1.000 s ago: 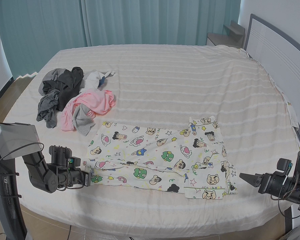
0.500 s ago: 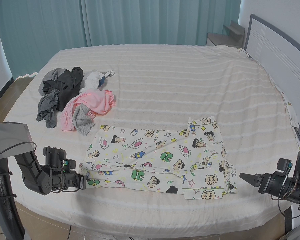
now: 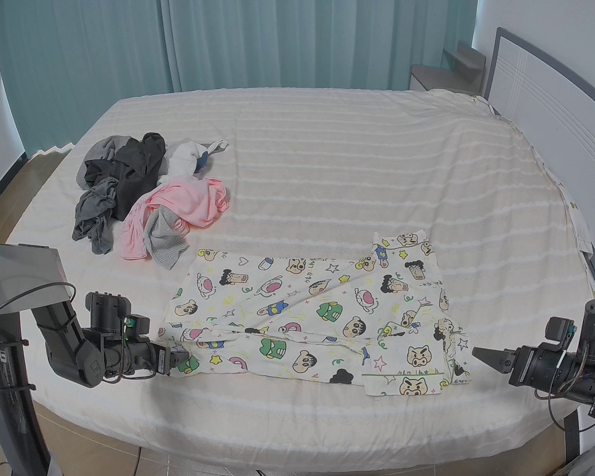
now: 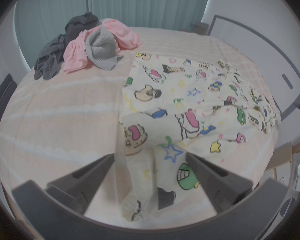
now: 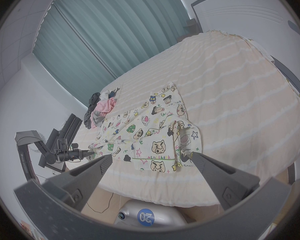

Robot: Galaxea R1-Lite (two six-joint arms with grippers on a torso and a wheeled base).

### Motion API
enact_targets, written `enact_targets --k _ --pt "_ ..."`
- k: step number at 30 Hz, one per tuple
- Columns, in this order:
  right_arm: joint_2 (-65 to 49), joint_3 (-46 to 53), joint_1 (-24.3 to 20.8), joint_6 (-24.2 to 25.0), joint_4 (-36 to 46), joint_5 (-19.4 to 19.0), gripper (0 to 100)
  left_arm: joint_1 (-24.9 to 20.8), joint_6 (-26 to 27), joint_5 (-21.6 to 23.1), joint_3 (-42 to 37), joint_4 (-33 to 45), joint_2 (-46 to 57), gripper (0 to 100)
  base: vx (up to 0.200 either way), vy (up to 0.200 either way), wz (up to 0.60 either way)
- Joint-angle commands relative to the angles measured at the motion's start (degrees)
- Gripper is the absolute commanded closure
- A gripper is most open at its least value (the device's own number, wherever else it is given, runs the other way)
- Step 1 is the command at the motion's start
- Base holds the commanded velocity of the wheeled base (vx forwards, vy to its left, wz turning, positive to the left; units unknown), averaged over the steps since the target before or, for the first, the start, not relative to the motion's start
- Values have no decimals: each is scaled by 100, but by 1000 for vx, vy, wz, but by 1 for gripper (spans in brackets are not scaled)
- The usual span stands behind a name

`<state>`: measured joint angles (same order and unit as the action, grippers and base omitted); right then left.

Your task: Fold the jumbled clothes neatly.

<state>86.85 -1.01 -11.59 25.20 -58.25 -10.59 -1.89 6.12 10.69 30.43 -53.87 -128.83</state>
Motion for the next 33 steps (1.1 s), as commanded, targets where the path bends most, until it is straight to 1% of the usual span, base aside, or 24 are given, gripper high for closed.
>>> enact_targets --k 1,4,5,6,7,8,9,10,11,12,13,14,16,20,22,24,25,26,27,28,29,30,33 --pt "333 101 -10 -15 -20 -13 0 31 -208 -6 -37 -273 33 0 0 0 0" --pt "623 66 8 -68 -55 -39 0 75 -673 -6 -186 -713 218 0 0 0 0" --pt "623 66 8 -68 -55 -39 0 75 -673 -6 -186 -713 218 0 0 0 0" --pt "860 -48 34 -85 -73 -118 0 119 -1210 -6 -301 -1003 429 0 0 0 0" --pt "860 -48 34 -85 -73 -118 0 119 -1210 -6 -301 -1003 429 0 0 0 0" --pt "983 -171 26 -85 -64 -250 0 163 -1860 12 -424 -1187 649 0 0 0 0" --pt "1019 -268 8 -85 -46 -373 0 198 -2256 65 -485 -1258 789 0 0 0 0" --pt "1054 -329 -10 -85 -46 -452 0 215 -2510 82 -547 -1293 877 0 0 0 0" --pt "1168 -444 -62 -103 -38 -567 0 250 -2985 188 -661 -1310 1035 0 0 0 0" --pt "1203 -461 -71 -112 -38 -575 0 259 -3064 232 -679 -1310 1053 0 0 0 0" --pt "1353 -567 -106 -164 -38 -575 0 312 -3354 434 -793 -1310 1150 0 0 0 0" --pt "1449 -637 -115 -199 -38 -575 0 365 -3495 583 -863 -1310 1202 0 0 0 0" --pt "1739 -795 -133 -314 -38 -575 0 532 -3908 1031 -995 -1319 1317 0 0 0 0" --pt "2100 -1050 -273 -393 -38 -567 0 751 -4708 1576 -1136 -1504 1273 0 0 0 0" --pt "2249 -1164 -344 -402 -20 -549 0 875 -4910 1840 -1241 -1750 1097 0 0 0 0" --pt "2390 -1296 -414 -437 6 -540 0 962 -4919 2156 -1452 -2172 816 0 0 0 0" --pt "2486 -1367 -423 -472 15 -531 0 971 -4910 2306 -1593 -2514 666 0 0 0 0" --pt "2583 -1428 -423 -516 24 -496 0 980 -4901 2403 -1724 -2840 526 0 0 0 0" --pt "2583 -1428 -423 -516 24 -496 0 980 -4901 2403 -1724 -2840 526 0 0 0 0" --pt "2882 -1630 -414 -709 24 -250 0 971 -4857 2605 -2085 -3613 86 0 0 0 0" --pt "2996 -1736 -405 -815 24 -118 0 980 -4796 2640 -2094 -3613 16 0 0 0 0" --pt "3049 -1797 -396 -867 24 -74 0 980 -4804 2649 -2085 -3613 16 0 0 0 0" --pt "3128 -1947 -396 -894 41 -48 0 1041 -4804 2666 -2102 -3613 25 0 0 0 0"
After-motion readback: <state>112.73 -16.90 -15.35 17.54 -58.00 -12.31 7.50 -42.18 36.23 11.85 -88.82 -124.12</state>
